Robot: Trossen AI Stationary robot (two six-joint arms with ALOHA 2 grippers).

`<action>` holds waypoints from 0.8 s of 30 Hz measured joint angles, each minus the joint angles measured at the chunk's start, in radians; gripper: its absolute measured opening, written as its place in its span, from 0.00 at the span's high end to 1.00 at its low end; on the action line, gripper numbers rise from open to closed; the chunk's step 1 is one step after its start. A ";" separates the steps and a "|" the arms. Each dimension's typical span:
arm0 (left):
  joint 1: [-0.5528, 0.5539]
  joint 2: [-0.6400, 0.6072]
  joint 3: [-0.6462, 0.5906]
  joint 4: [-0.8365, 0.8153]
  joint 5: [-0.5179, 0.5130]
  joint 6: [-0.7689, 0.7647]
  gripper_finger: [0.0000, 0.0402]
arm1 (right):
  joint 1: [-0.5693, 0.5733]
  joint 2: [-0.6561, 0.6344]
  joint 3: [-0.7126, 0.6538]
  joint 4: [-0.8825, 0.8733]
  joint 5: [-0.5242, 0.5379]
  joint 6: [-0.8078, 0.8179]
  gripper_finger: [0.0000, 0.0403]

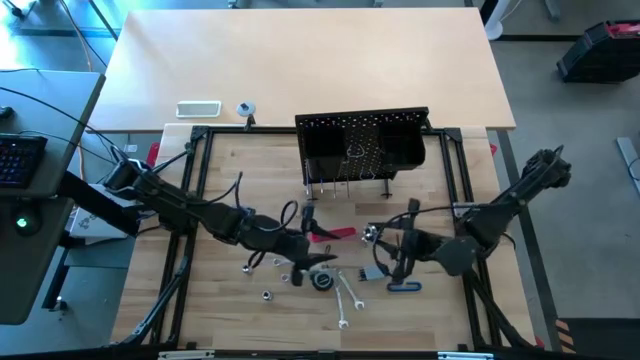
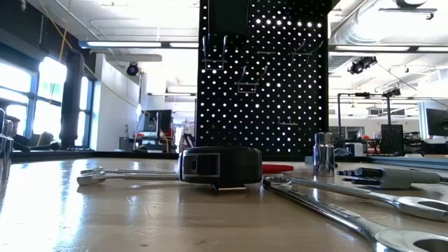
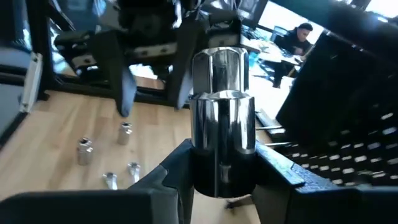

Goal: Hang tools onto peg board
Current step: Put the top left socket into the peg board

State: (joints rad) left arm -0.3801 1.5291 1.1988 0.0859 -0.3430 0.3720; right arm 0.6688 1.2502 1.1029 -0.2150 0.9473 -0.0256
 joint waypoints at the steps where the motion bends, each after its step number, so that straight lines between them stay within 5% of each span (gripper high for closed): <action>1: -0.004 -0.004 0.000 -0.023 -0.004 -0.008 0.51 | 0.001 0.000 0.039 -0.058 0.013 0.000 0.73; 13: -0.016 -0.008 0.000 -0.198 -0.011 -0.131 0.51 | -0.105 0.000 0.509 -0.702 0.042 0.142 0.73; 24: -0.020 -0.008 0.000 -0.240 -0.009 -0.155 0.51 | -0.404 0.000 0.717 -1.004 -0.233 0.247 0.73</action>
State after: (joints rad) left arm -0.4004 1.5211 1.1984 -0.1541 -0.3523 0.2172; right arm 0.2649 1.2499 1.8202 -1.2195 0.7142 0.2211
